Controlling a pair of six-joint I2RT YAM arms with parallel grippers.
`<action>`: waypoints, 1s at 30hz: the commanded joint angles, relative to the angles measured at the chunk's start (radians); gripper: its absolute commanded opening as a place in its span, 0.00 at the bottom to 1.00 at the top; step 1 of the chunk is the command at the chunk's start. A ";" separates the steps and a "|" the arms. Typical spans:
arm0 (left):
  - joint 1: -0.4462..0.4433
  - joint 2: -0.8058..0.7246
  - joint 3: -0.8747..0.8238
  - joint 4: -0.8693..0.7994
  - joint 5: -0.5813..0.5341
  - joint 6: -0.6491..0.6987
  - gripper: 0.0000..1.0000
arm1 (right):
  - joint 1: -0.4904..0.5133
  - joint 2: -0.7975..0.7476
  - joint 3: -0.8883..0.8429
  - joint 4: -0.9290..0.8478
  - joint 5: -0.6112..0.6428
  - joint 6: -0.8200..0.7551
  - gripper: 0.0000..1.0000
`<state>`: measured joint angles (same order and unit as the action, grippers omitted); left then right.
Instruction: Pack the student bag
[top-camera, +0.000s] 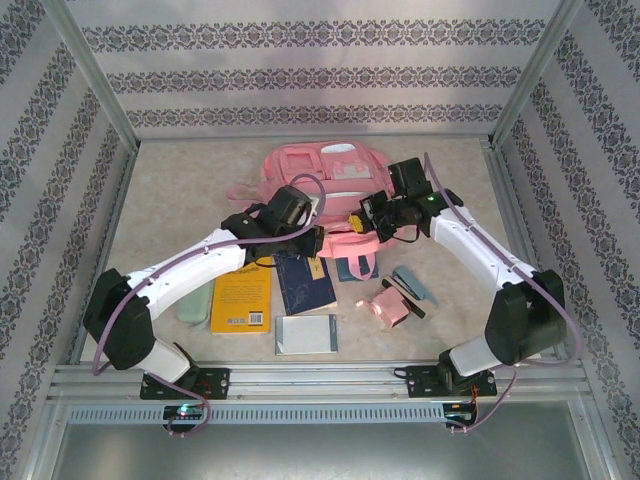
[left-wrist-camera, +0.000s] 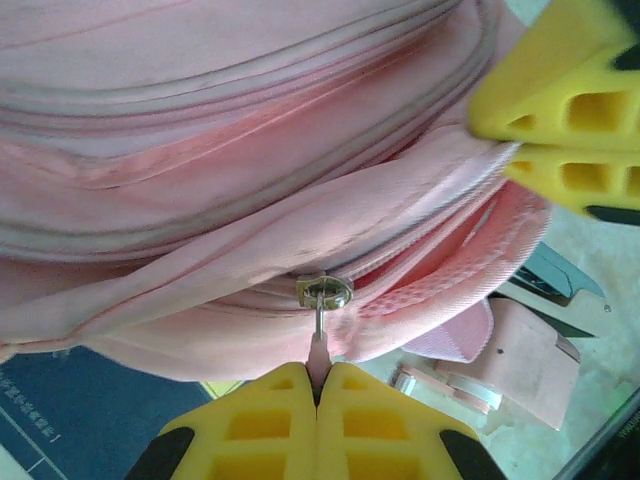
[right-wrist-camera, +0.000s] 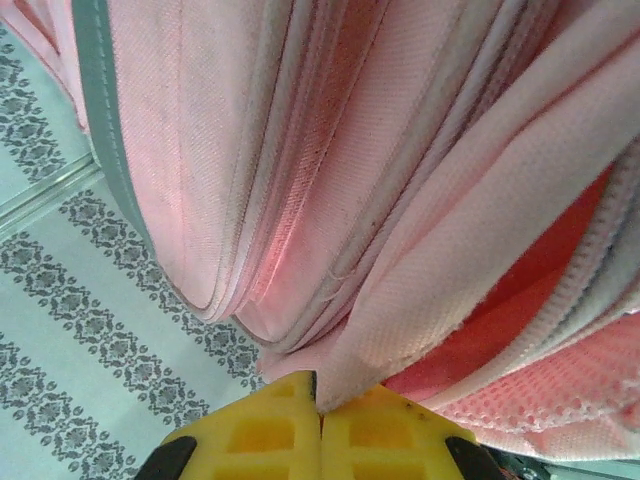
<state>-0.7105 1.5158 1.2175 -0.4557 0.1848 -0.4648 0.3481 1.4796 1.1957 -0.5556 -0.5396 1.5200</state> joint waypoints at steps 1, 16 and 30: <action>0.032 -0.039 -0.018 0.009 -0.061 0.006 0.00 | -0.029 -0.036 0.022 -0.021 0.058 0.002 0.00; 0.154 -0.036 -0.059 0.061 -0.055 -0.006 0.00 | -0.092 -0.053 0.083 -0.049 0.012 -0.053 0.00; 0.308 -0.018 -0.103 0.133 -0.013 -0.027 0.00 | -0.136 -0.027 0.186 -0.139 -0.021 -0.218 0.00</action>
<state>-0.4660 1.5135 1.1358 -0.3676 0.2073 -0.4694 0.2371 1.4666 1.3209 -0.6518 -0.5716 1.3838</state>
